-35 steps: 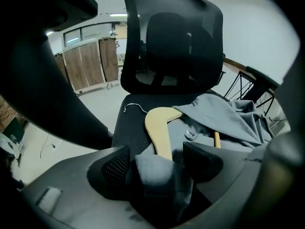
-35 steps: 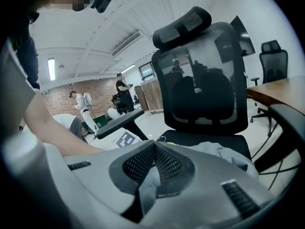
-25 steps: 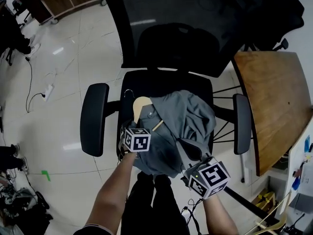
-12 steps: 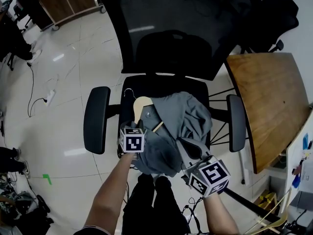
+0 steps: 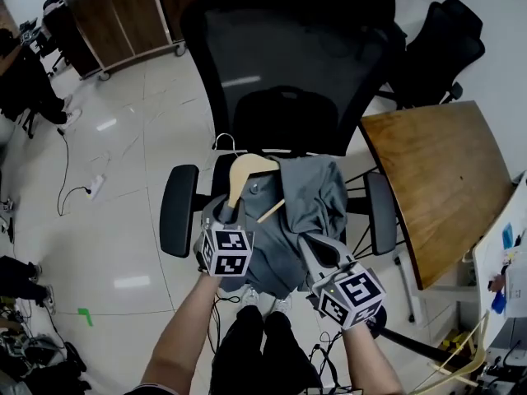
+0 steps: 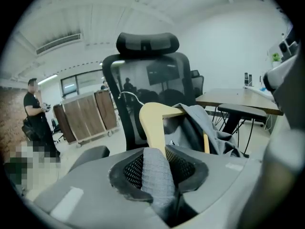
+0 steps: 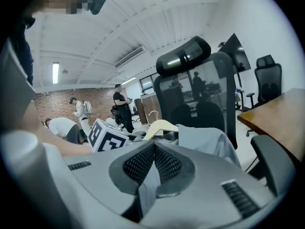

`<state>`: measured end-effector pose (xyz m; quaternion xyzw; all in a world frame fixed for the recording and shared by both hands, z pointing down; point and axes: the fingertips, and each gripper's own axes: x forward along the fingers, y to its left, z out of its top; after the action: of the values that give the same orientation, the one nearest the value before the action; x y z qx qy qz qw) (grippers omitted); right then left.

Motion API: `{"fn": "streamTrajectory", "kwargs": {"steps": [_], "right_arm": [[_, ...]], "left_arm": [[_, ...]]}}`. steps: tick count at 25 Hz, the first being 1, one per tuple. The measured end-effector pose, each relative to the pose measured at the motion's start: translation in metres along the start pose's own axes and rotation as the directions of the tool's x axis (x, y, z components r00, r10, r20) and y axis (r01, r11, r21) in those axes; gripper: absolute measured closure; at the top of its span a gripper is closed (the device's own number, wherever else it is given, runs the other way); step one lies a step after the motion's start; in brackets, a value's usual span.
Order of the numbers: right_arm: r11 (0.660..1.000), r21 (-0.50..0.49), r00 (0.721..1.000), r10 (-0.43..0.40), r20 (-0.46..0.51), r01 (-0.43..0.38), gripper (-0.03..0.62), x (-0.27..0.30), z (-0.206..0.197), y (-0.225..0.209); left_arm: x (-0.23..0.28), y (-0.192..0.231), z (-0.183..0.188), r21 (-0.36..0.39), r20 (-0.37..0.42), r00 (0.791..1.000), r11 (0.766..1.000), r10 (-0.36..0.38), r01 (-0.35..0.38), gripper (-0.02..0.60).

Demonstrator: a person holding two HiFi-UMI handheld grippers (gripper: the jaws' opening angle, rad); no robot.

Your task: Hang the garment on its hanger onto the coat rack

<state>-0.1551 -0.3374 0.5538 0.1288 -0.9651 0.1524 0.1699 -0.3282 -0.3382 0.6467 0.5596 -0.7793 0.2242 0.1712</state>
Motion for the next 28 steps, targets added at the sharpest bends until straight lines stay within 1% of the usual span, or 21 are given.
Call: {"fn": "streamTrajectory", "kwargs": {"steps": [6, 8, 12, 16, 18, 20, 24, 28], "right_arm": [[0.999, -0.053, 0.997, 0.008, 0.081, -0.004, 0.589, -0.021, 0.044, 0.016], [0.997, -0.073, 0.994, 0.005, 0.108, 0.003, 0.589, -0.032, 0.056, 0.019], [0.992, -0.116, 0.984, -0.022, 0.177, 0.043, 0.589, -0.051, 0.089, 0.027], [0.984, -0.144, 0.971, -0.073, 0.227, 0.107, 0.589, -0.079, 0.106, 0.048], [0.977, -0.149, 0.96, -0.109, 0.257, 0.151, 0.589, -0.097, 0.112, 0.059], [0.969, -0.154, 0.946, -0.144, 0.289, 0.195, 0.589, -0.113, 0.12, 0.073], [0.946, -0.162, 0.91, -0.21, 0.359, 0.282, 0.589, -0.149, 0.139, 0.104], [0.911, -0.205, 0.88, -0.255, 0.401, 0.358, 0.589, -0.19, 0.153, 0.134]], "left_arm": [[-0.043, -0.005, 0.073, 0.068, 0.085, 0.994, 0.996, -0.064, 0.058, 0.477], [-0.061, -0.011, 0.094, 0.104, 0.114, 0.99, 0.992, -0.082, 0.07, 0.477], [-0.094, -0.006, 0.138, 0.191, 0.194, 0.976, 0.98, -0.1, 0.062, 0.477], [-0.135, -0.001, 0.167, 0.253, 0.259, 0.956, 0.965, -0.139, 0.072, 0.477], [-0.157, -0.005, 0.184, 0.293, 0.296, 0.939, 0.952, -0.177, 0.088, 0.477], [-0.181, -0.01, 0.203, 0.341, 0.333, 0.915, 0.934, -0.226, 0.107, 0.477], [-0.236, -0.021, 0.232, 0.421, 0.39, 0.86, 0.894, -0.329, 0.151, 0.477], [-0.294, -0.031, 0.258, 0.46, 0.452, 0.797, 0.871, -0.399, 0.175, 0.477]]}}
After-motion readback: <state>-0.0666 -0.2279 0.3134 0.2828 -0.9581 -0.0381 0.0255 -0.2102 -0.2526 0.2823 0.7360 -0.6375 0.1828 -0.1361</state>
